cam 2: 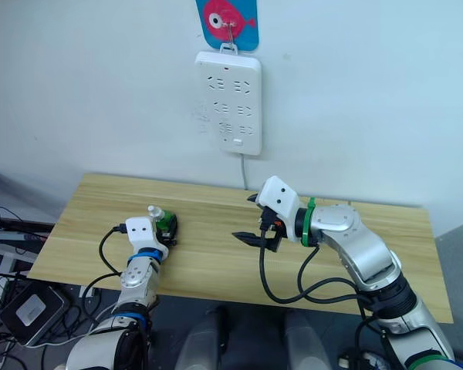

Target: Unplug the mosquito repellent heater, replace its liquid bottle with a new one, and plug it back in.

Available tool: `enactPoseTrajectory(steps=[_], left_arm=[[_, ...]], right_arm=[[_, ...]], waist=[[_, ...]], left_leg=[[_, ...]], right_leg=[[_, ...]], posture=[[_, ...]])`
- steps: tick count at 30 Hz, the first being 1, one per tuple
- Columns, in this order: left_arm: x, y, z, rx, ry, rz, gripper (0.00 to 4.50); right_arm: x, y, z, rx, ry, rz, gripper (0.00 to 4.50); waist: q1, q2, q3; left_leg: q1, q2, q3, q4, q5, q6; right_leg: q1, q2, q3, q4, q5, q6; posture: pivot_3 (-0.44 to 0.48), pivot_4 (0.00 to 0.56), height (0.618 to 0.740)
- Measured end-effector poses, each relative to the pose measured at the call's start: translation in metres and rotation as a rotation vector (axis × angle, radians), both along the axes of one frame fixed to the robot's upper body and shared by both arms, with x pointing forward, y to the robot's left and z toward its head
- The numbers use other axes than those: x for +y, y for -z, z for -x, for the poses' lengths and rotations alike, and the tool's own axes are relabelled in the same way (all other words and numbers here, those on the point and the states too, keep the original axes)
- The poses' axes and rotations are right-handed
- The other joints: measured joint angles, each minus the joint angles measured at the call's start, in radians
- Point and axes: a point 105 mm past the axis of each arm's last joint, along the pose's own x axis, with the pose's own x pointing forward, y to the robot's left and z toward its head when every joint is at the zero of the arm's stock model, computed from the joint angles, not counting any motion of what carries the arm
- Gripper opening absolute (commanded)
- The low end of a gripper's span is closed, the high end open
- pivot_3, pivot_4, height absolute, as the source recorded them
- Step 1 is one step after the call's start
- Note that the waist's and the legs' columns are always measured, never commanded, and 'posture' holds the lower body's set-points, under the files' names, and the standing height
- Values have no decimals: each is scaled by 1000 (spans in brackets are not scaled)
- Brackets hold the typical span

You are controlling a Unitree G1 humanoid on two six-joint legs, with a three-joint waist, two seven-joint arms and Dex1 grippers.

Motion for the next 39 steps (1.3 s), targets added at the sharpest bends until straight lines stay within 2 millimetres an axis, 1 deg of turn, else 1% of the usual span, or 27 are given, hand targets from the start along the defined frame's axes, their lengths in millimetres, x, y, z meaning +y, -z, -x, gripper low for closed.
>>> enactPoseTrajectory(steps=[3,6,7,9,10,12,15,17,19,22,25,28,31,36,39], left_arm=[[-3,-5,-1,-13,37,-28,2250],[-18,-28,-8,-57,201,-115,2250],[-29,-38,-9,-68,296,-146,2250],[-52,-57,-6,-70,519,-213,2250],[-66,-68,-3,-73,638,-243,2250],[-88,-83,9,-55,842,-281,2250],[-118,-91,30,6,1111,-307,2250],[-137,-92,39,34,1235,-310,2250],[-146,-94,43,51,1304,-316,2250],[-154,-100,45,57,1386,-341,2250],[-157,-107,45,51,1438,-357,2250],[-159,-107,42,59,1458,-353,2250],[-158,-106,40,70,1466,-348,2250],[-160,-107,40,64,1475,-348,2250],[-161,-107,41,64,1480,-343,2250]], right_arm=[[-1,0,-1,13,14,-23,4500],[-2,-1,-1,3,20,-31,4500],[-2,-2,-1,-3,18,-32,4500],[-7,-4,-2,-7,21,-36,4500],[-11,-6,-4,-12,28,-37,4500],[-13,-10,-4,-4,28,-62,4500],[-12,-15,-2,35,13,-122,4500],[-8,-17,0,52,-3,-145,4500],[-5,-19,1,58,-20,-163,4500],[-3,-19,2,54,-27,-174,4500],[3,-19,1,46,-33,-193,4500],[6,-15,-1,37,-32,-190,4500],[7,-11,-3,35,-29,-190,3876],[5,-3,-4,35,-21,-181,2067],[4,-1,-5,20,-16,-168,1033]], waist=[[0,-1,3],[1,-1,5],[2,-1,5],[3,-1,6],[4,-1,6],[3,-1,6],[-1,0,6],[-2,0,6],[-4,-1,6],[-5,-1,5],[-6,-1,5],[-7,-1,5],[-7,-1,5],[-7,-1,5],[-7,-1,5]], left_leg=[[0,0,0,0,0,0],[-1,0,-1,-1,1,-2],[-1,0,-1,-2,1,-3],[-1,0,-1,-3,2,-5],[-1,0,-1,-3,2,-5],[-1,0,-2,-4,2,-5],[-1,0,-3,-4,2,-5],[-1,0,-4,-4,2,-5],[-1,0,-4,-4,2,-5],[-2,0,-4,-3,2,-5],[-3,0,-4,-3,2,-5],[-3,0,-4,-3,2,-5],[-4,0,-4,-3,2,-5],[-4,0,-4,-2,2,-5],[-4,0,-4,-2,2,-5]], right_leg=[[0,0,0,0,0,0],[-1,0,-1,0,0,0],[-1,0,-1,0,0,0],[-1,0,-1,0,0,-1],[-1,0,-1,0,1,-1],[-1,0,-2,0,0,-1],[-1,0,-3,0,0,-2],[-1,1,-3,0,0,-1],[-1,1,-3,0,0,-1],[-2,1,-3,0,0,-1],[-3,1,-3,0,0,-1],[-3,1,-3,0,0,-2],[-3,1,-3,0,2,-5],[-3,1,-3,0,2,-5],[-3,1,-3,1,2,-5]], posture=[[17,338,740],[36,331,740],[38,329,740],[38,324,740],[34,320,740],[26,311,740],[5,297,740],[-12,288,740],[-24,281,740],[-36,269,740],[-44,265,740],[-46,261,740],[-44,258,740],[-44,258,740],[-35,253,740]])
